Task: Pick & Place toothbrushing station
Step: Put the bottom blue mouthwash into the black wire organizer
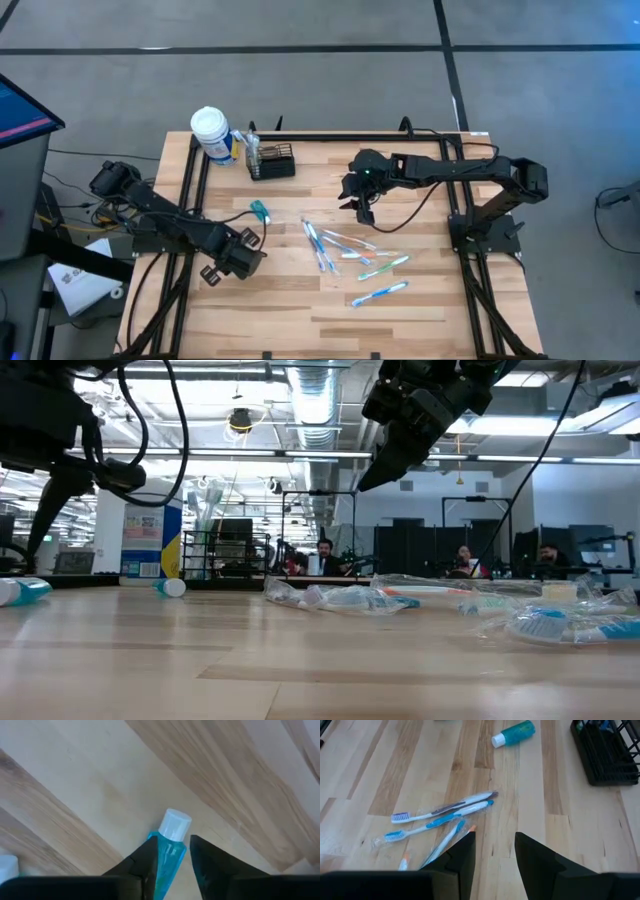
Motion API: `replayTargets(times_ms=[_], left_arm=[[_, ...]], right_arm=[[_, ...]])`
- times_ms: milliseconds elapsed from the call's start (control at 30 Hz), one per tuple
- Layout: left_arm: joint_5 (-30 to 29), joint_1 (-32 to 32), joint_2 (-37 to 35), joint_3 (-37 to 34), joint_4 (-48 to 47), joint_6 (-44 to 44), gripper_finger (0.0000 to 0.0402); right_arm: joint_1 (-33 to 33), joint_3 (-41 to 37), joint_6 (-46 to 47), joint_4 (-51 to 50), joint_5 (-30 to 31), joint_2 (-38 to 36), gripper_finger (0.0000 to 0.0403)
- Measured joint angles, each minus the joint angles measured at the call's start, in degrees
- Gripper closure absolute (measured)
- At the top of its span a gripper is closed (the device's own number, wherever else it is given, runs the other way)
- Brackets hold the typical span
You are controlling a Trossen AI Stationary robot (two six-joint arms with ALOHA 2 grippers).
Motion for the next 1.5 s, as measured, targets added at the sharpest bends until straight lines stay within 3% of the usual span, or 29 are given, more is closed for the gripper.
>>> replayTargets(times_ms=[300,633,1100,1500], left_arm=[[-0.3,0.0,0.0,-1.4,1.6,5.6,0.0247],[-0.5,0.0,0.0,-4.2,5.7,5.8,0.0226],[0.2,0.0,0.4,-5.2,8.4,8.9,0.0222],[1.1,0.0,0.3,-10.3,14.5,8.9,0.0228]], right_arm=[[0.0,0.0,0.1,0.0,0.0,0.0,0.0275],[0.0,0.0,0.1,0.0,0.0,0.0,0.0275],[0.0,0.0,0.1,0.0,0.0,0.0,0.0275],[0.0,0.0,0.1,0.0,0.0,0.0,0.0275]])
